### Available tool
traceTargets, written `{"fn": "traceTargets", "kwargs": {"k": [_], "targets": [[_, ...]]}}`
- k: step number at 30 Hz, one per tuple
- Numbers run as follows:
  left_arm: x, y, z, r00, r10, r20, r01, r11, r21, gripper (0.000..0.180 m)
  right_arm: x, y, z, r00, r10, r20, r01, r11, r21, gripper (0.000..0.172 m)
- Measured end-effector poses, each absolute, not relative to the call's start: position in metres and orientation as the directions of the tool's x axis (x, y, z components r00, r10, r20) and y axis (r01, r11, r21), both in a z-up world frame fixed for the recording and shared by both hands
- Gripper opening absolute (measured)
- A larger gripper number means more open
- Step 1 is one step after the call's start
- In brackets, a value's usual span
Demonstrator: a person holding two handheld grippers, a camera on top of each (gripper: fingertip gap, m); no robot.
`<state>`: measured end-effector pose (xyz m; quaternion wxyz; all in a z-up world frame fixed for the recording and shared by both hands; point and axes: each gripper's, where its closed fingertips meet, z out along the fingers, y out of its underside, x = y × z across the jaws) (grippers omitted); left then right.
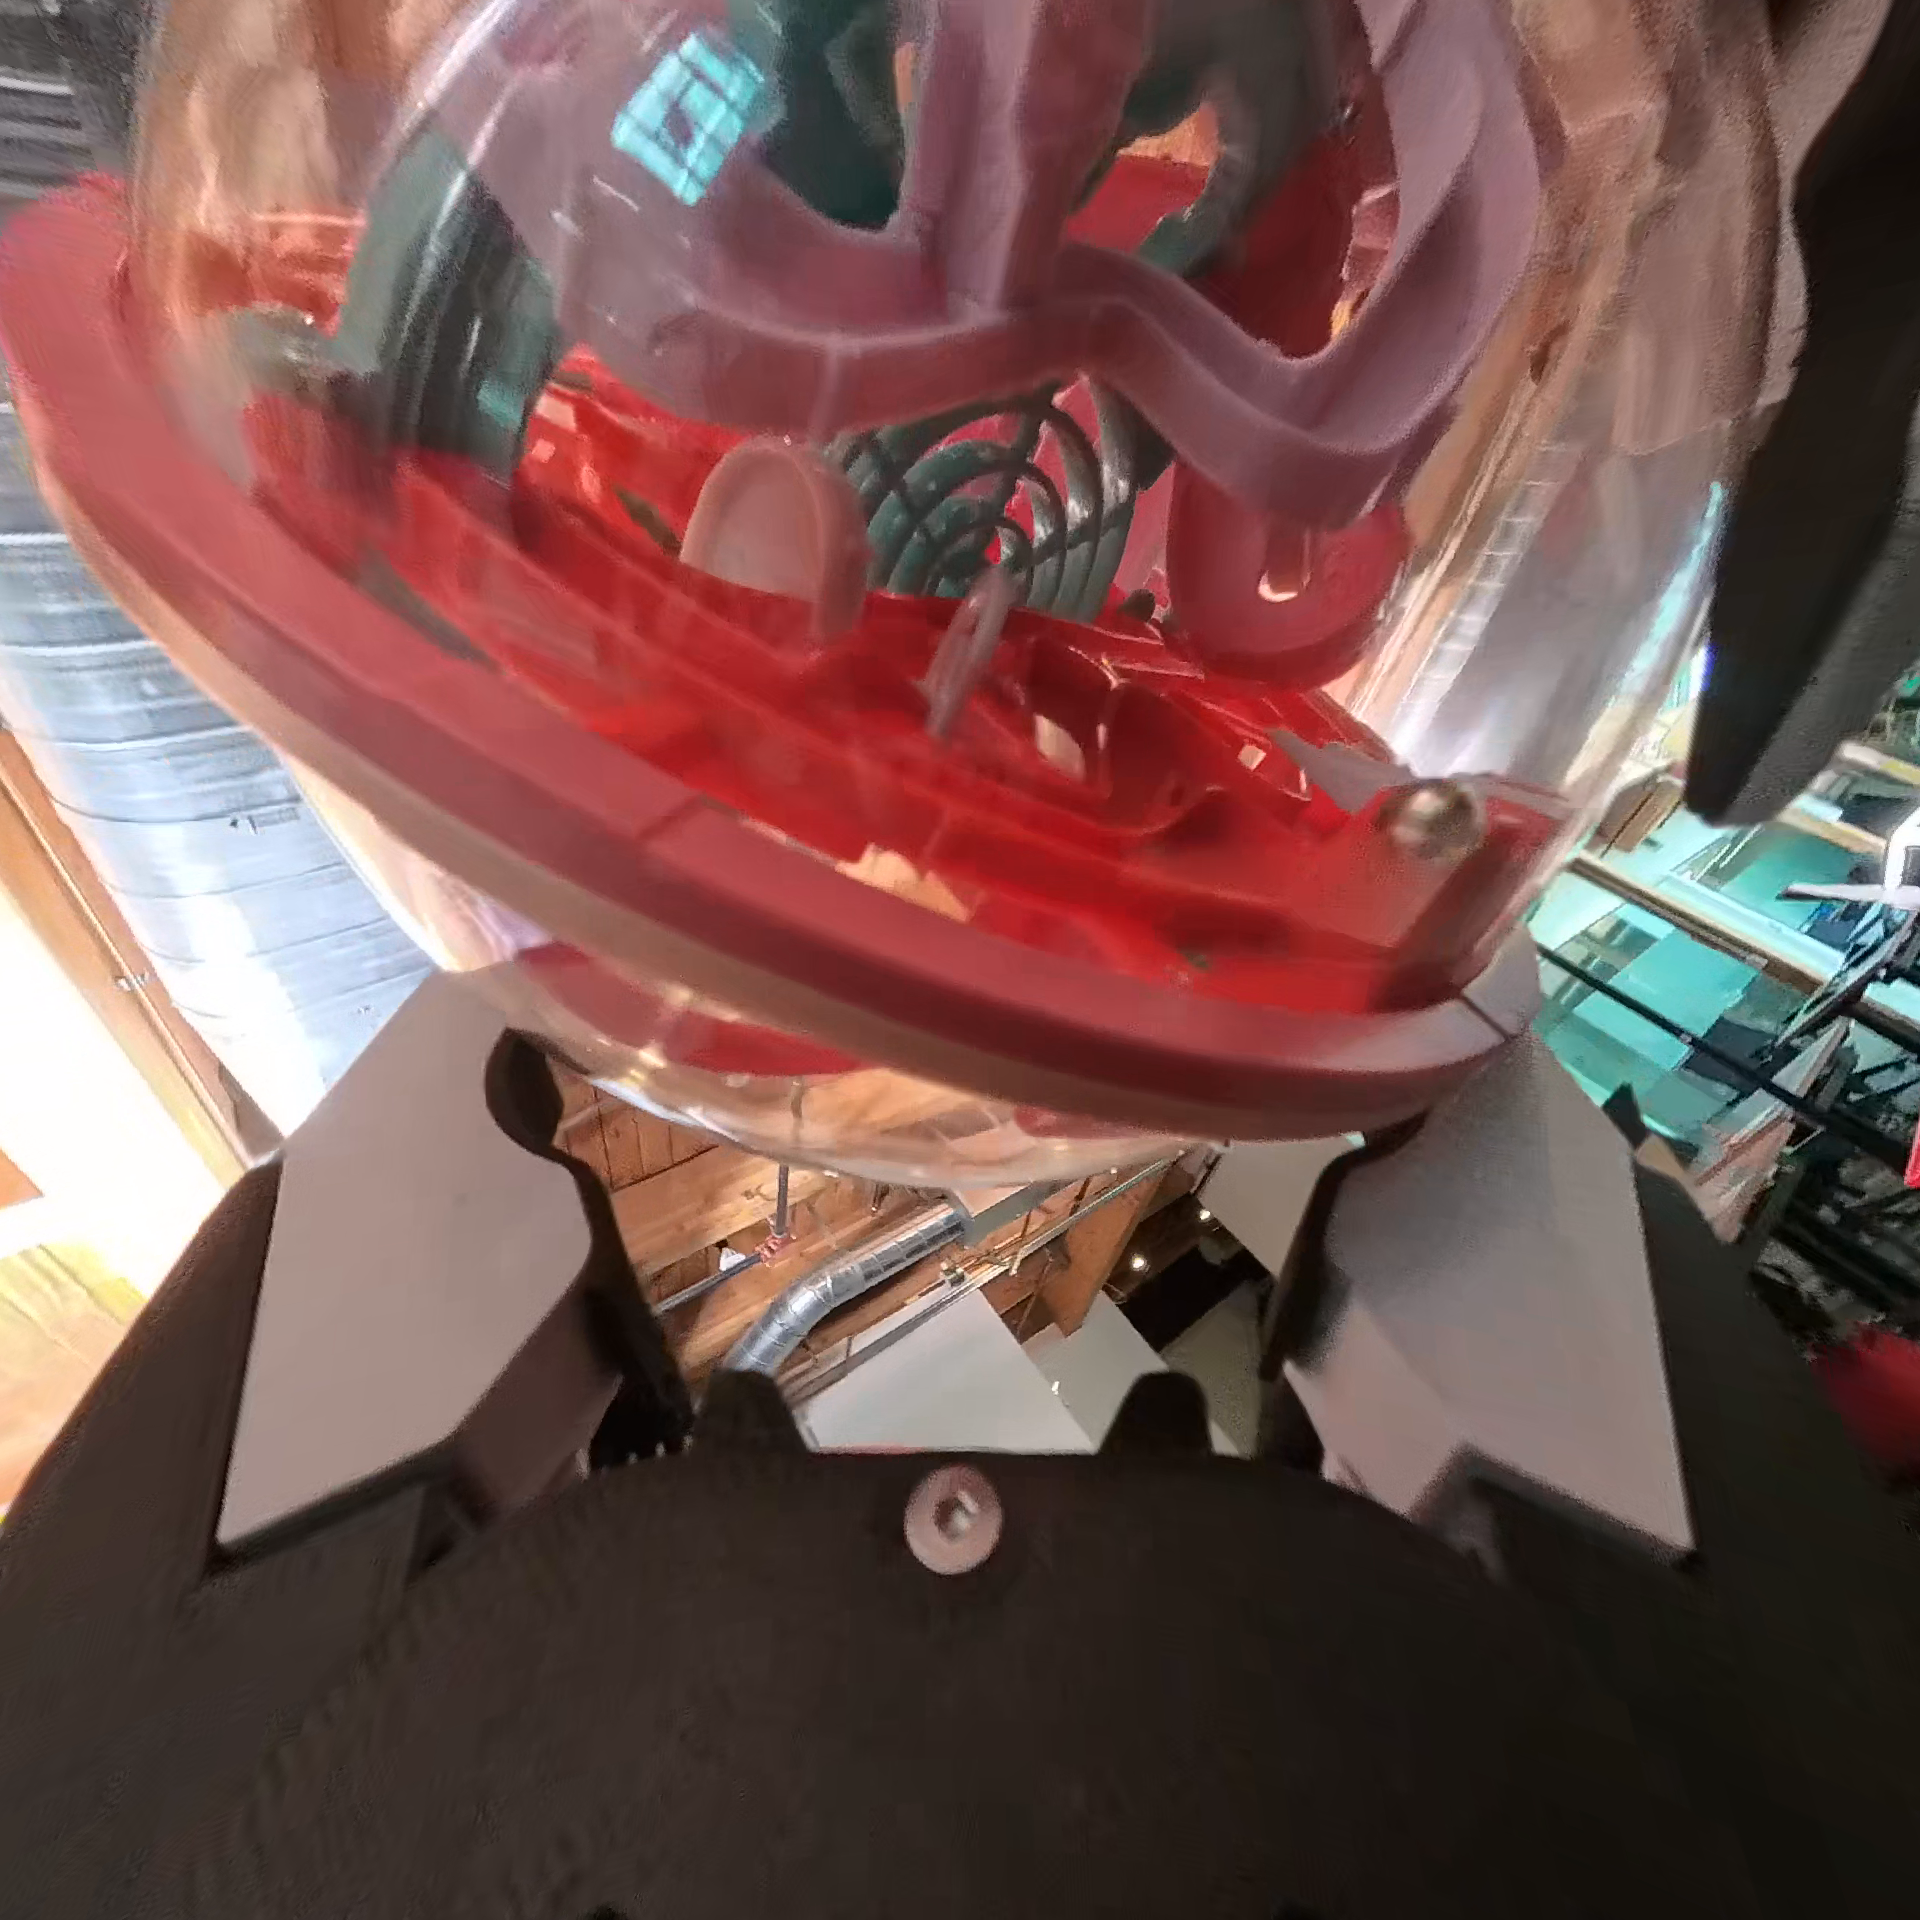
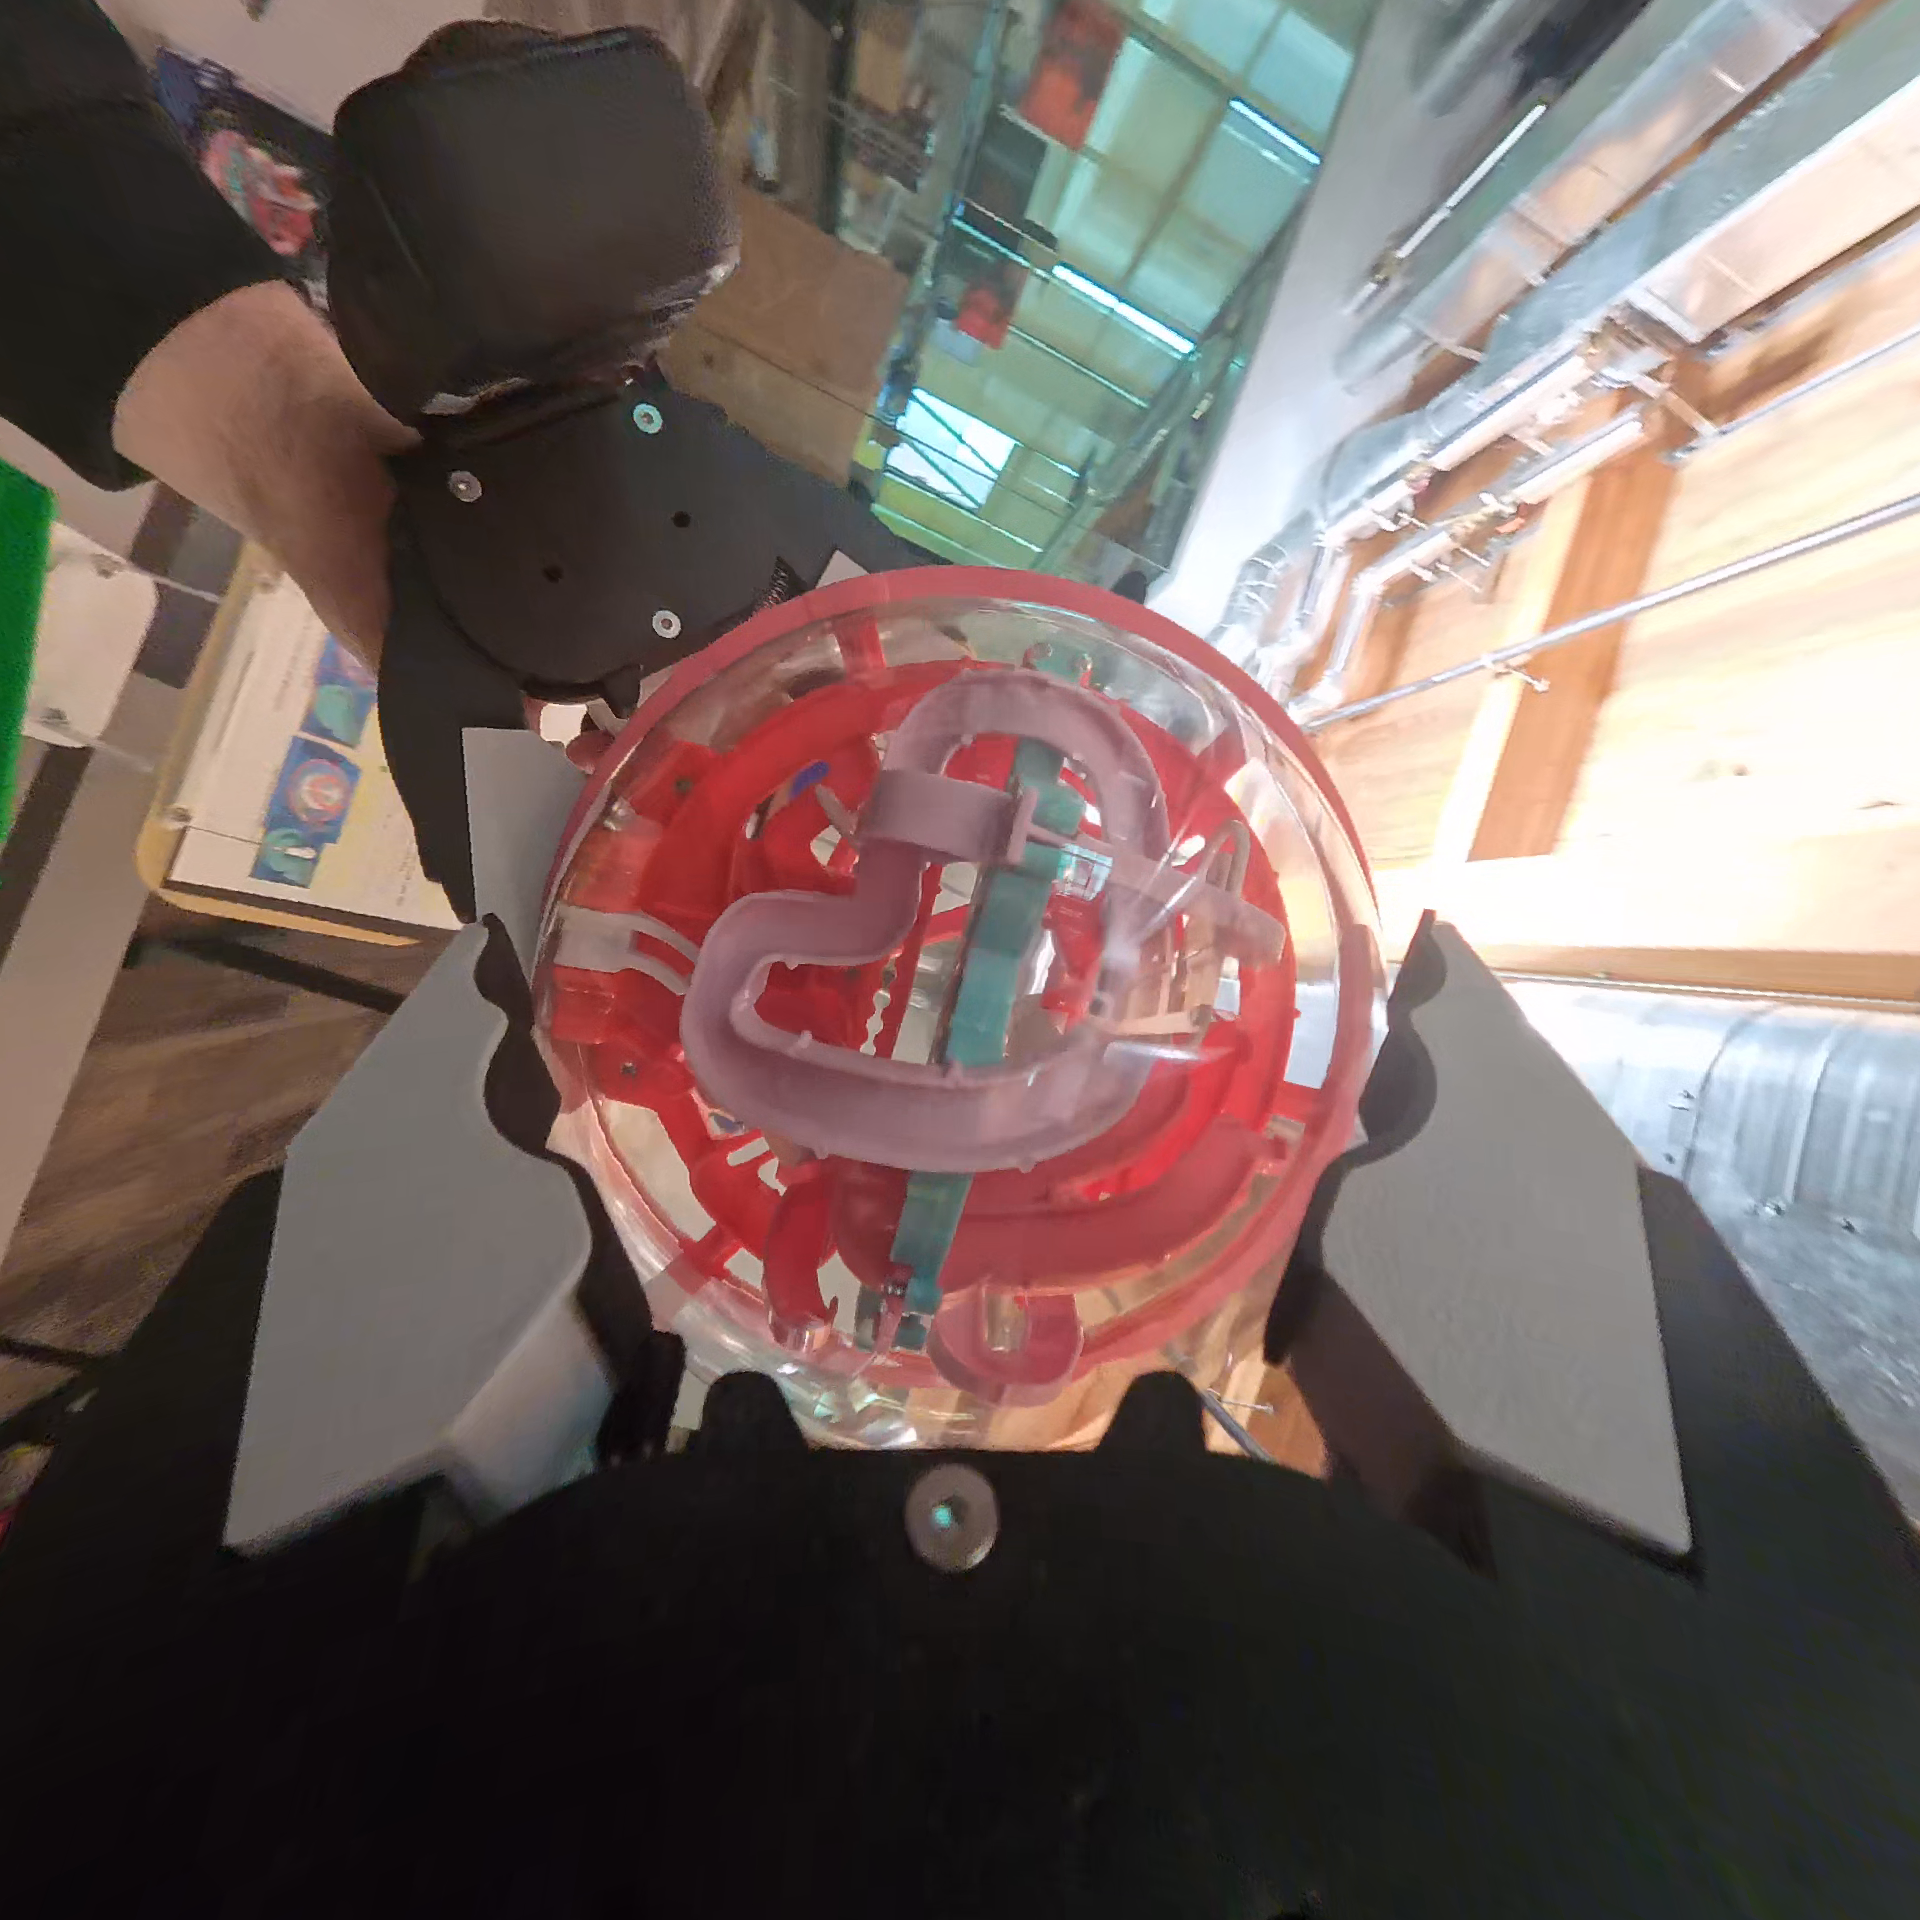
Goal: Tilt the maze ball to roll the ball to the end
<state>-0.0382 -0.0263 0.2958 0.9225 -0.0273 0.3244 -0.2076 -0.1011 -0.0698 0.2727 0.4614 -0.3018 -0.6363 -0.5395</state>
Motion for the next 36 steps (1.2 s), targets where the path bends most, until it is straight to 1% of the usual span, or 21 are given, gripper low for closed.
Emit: {"fn": "traceTargets", "kwargs": {"k": [2, 5, 9, 12, 16, 19, 25, 33, 36], "targets": [[-0.036, -0.034, 0.301, 0.707, -0.373, -0.601, 0.348, 0.923, -0.164, 0.153, -0.096, -0.079, 0.278, -0.372, -0.147, 0.917, 0.888, 0.23, 0.397, 0.156], [-0.031, -0.042, 0.304, 0.699, -0.38, -0.606, 0.36, 0.919, -0.161, 0.152, -0.089, -0.089, 0.285, -0.319, -0.168, 0.933, 0.902, 0.249, 0.354, 0.153], [-0.018, -0.048, 0.301, 0.681, -0.393, -0.618, 0.372, 0.912, -0.17, 0.152, -0.074, -0.096, 0.285, -0.26, -0.175, 0.95, 0.914, 0.273, 0.3, 0.151], [-0.006, -0.051, 0.295, 0.656, -0.41, -0.633, 0.389, 0.903, -0.182, 0.152, -0.063, -0.099, 0.282, -0.193, -0.155, 0.969, 0.919, 0.316, 0.234, 0.15], [0.011, -0.051, 0.287, 0.623, -0.469, -0.626, 0.43, 0.874, -0.227, 0.152, -0.053, -0.098, 0.275, -0.18, -0.15, 0.972, 0.913, 0.342, 0.222, 0.148], [0.027, -0.047, 0.278, 0.584, -0.546, -0.601, 0.485, 0.828, -0.281, 0.152, -0.041, -0.092, 0.269, -0.167, -0.089, 0.982, 0.926, 0.329, 0.187, 0.146], [0.052, -0.044, 0.255, 0.511, -0.647, -0.566, 0.558, 0.751, -0.354, 0.152, -0.023, -0.088, 0.253, -0.115, -0.012, 0.993, 0.92, 0.377, 0.111, 0.142], [0.078, -0.039, 0.239, 0.48, -0.702, -0.526, 0.604, 0.699, -0.382, 0.152, 0.004, -0.084, 0.243, -0.024, -0.016, 1.0, 0.92, 0.391, 0.028, 0.138], [0.087, -0.04, 0.233, 0.455, -0.726, -0.516, 0.627, 0.672, -0.393, 0.153, 0.017, -0.087, 0.24, 0.022, -0.002, 1.0, 0.916, 0.401, -0.02, 0.134]]}}
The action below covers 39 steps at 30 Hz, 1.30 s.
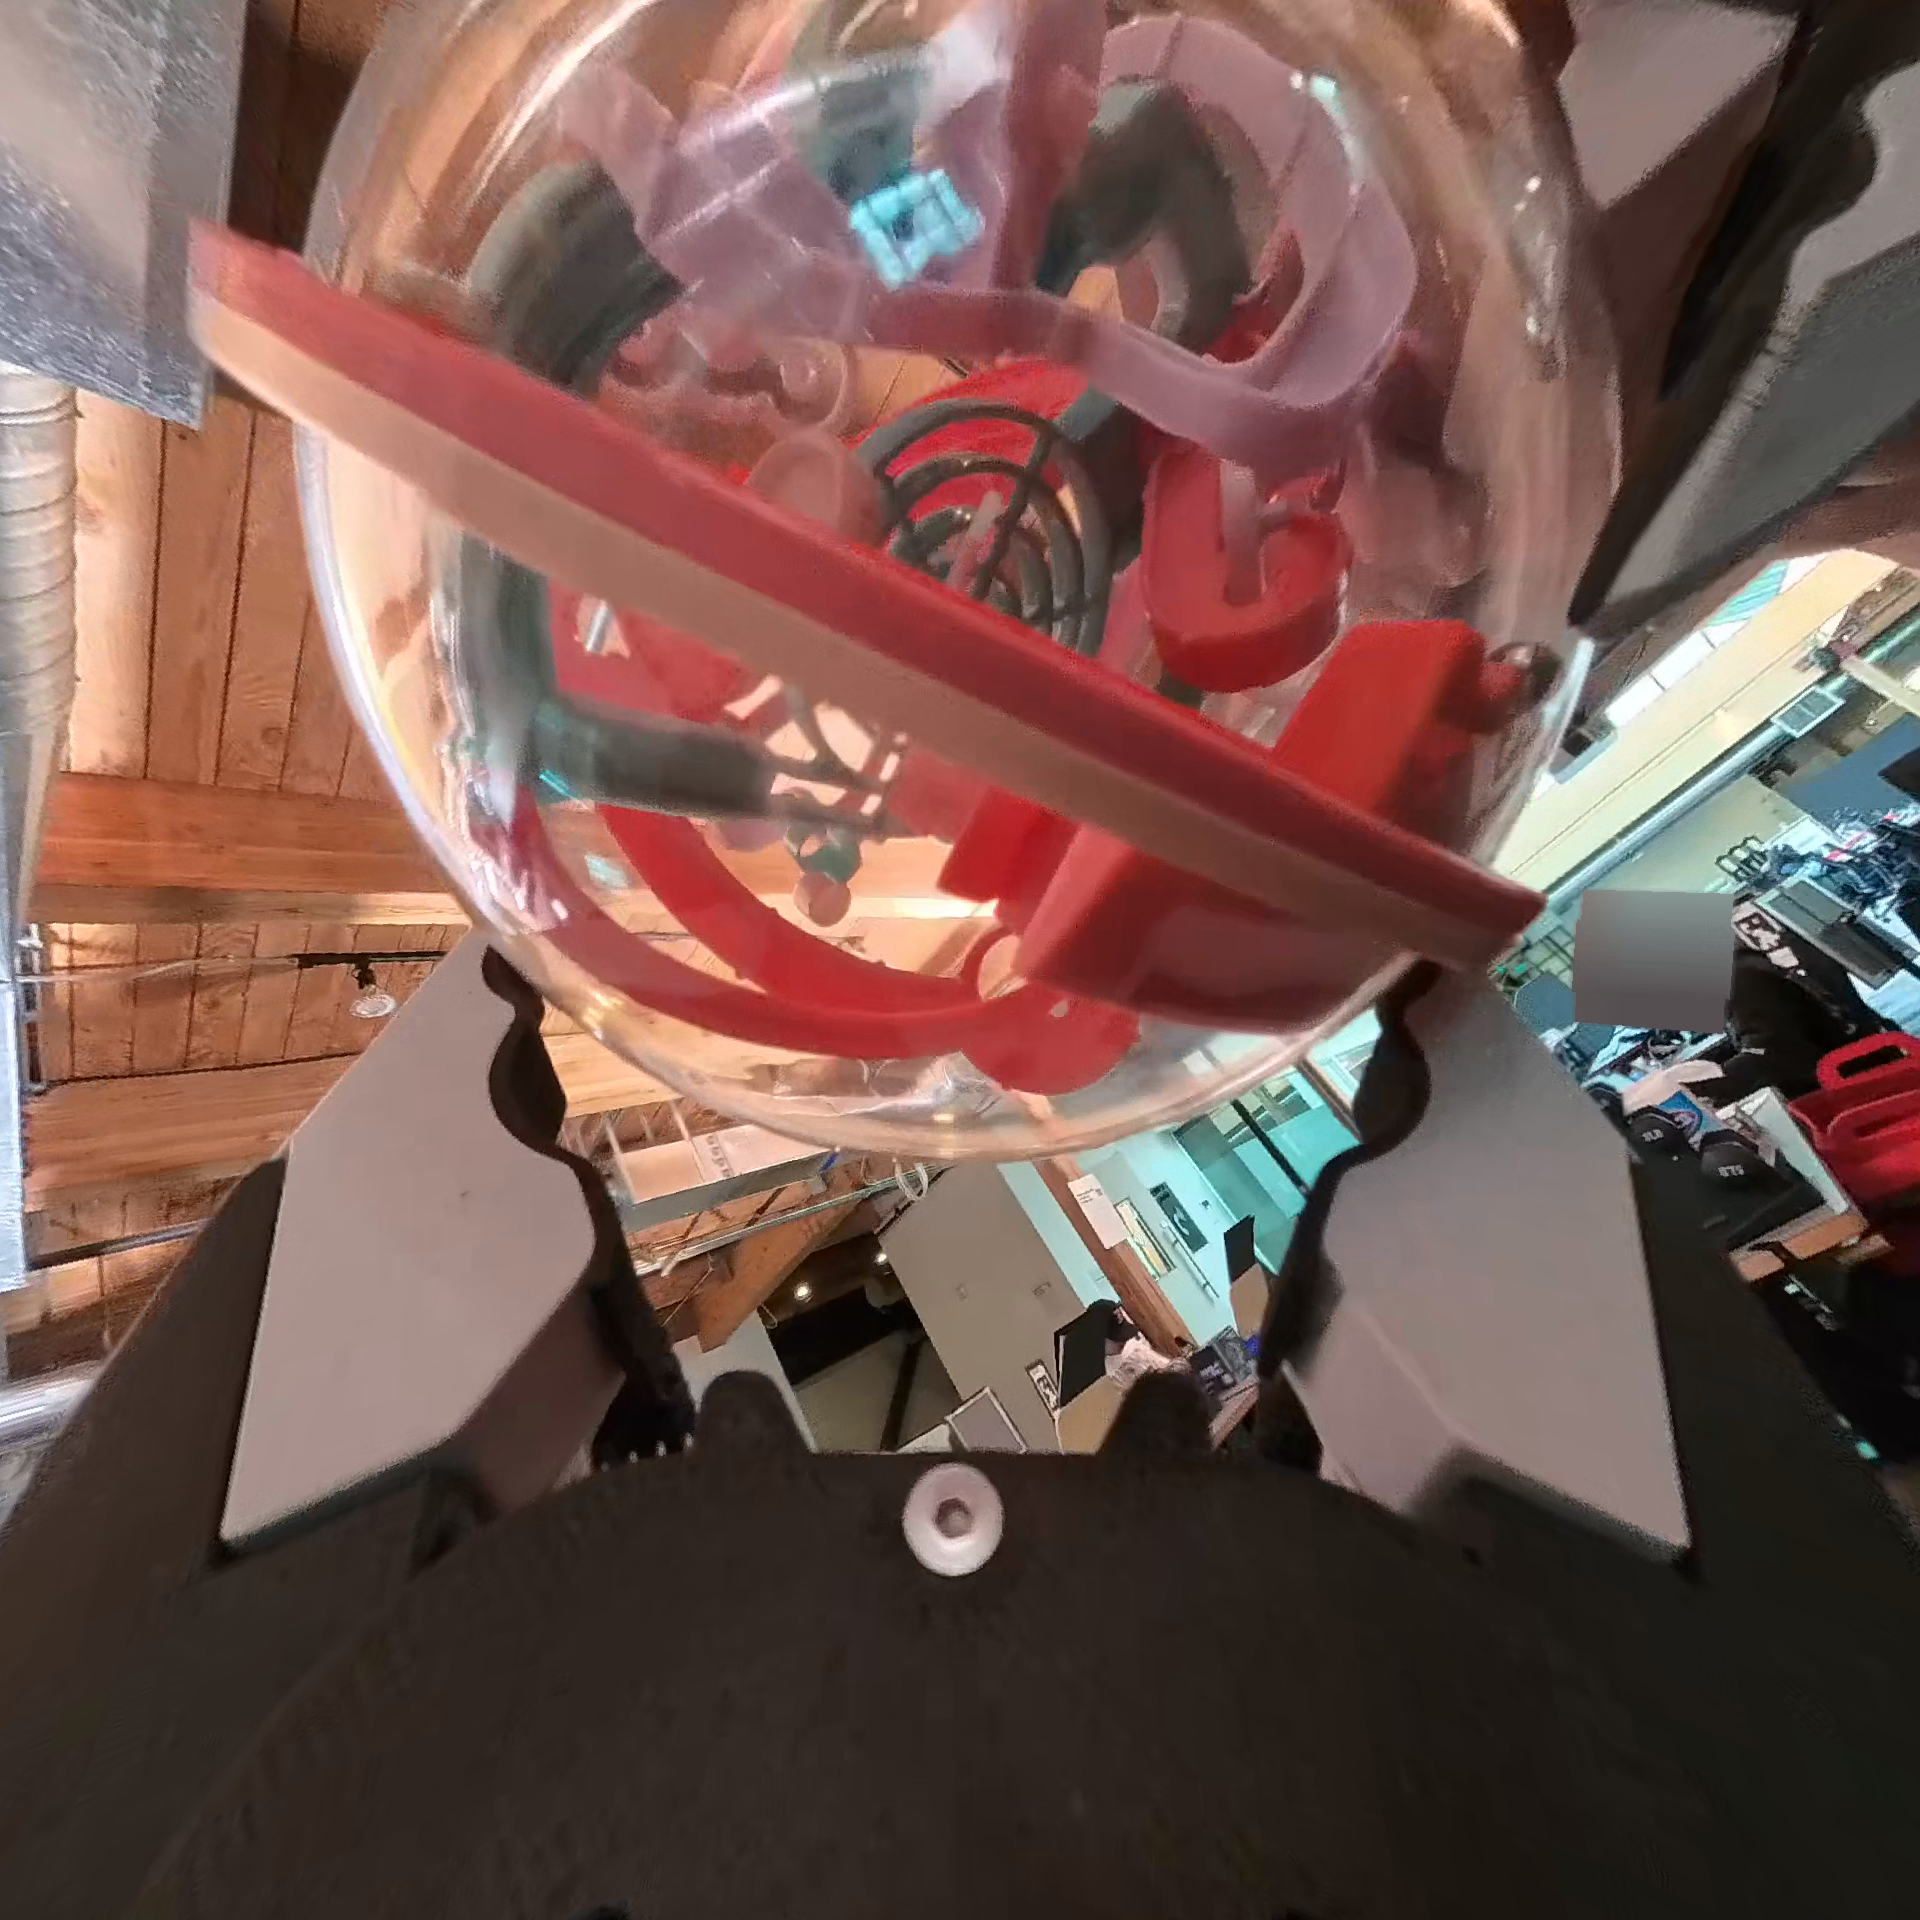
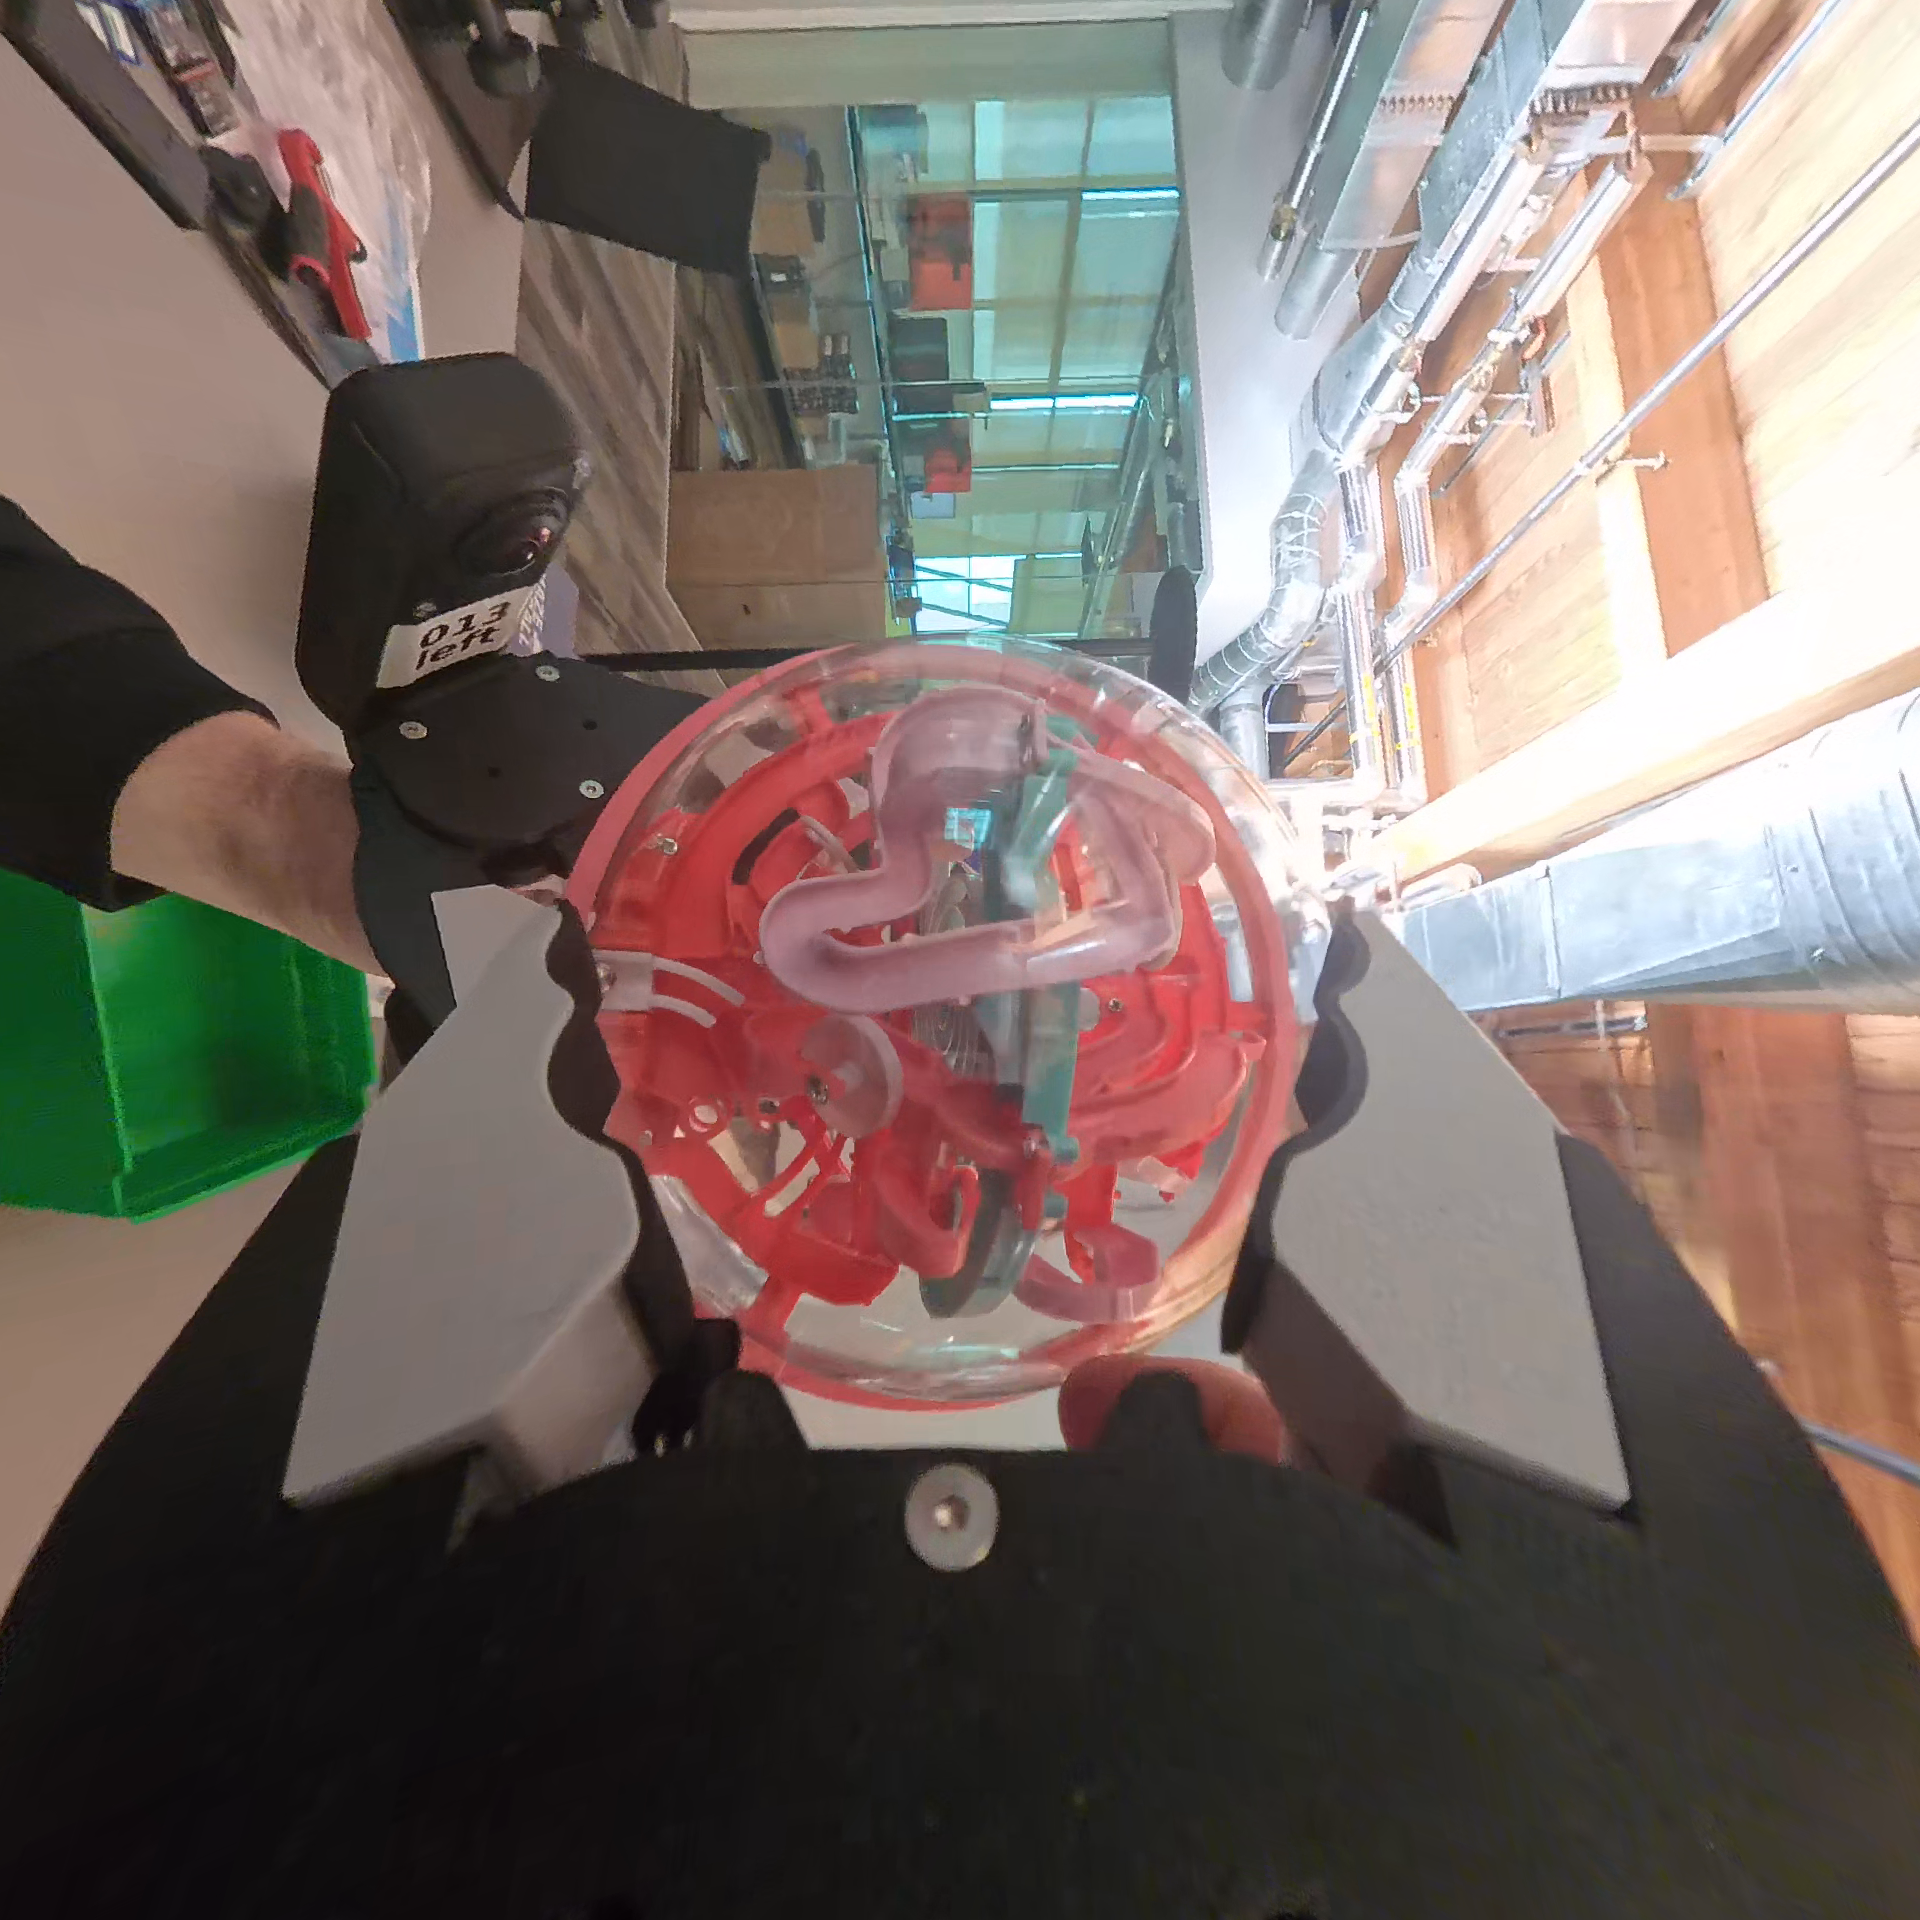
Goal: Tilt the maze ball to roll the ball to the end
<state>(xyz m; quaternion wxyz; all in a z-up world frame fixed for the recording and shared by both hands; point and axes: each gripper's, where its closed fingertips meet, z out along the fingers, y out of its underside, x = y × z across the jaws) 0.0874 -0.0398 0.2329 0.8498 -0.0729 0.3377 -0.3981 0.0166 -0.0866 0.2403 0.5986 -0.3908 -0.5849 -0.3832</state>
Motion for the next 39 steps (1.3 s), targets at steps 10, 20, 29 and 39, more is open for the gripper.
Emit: {"fn": "traceTargets", "kwargs": {"k": [10, 20, 29, 39], "targets": [[0.119, -0.049, 0.216, 0.37, -0.772, -0.516, 0.676, 0.605, -0.421, 0.152, 0.067, -0.088, 0.229, 0.279, 0.131, 0.951, 0.855, 0.417, -0.308, 0.151], [0.152, -0.049, 0.185, 0.24, -0.84, -0.487, 0.716, 0.492, -0.494, 0.157, 0.087, -0.077, 0.205, 0.282, 0.084, 0.956, 0.882, 0.369, -0.292, 0.14], [0.162, -0.049, 0.141, 0.14, -0.893, -0.429, 0.723, 0.388, -0.572, 0.158, 0.084, -0.077, 0.167, 0.271, 0.197, 0.942, 0.894, 0.311, -0.322, 0.127], [0.162, -0.054, 0.095, 0.067, -0.928, -0.366, 0.706, 0.304, -0.64, 0.158, 0.078, -0.074, 0.126, 0.274, 0.229, 0.934, 0.907, 0.26, -0.33, 0.127]]}}
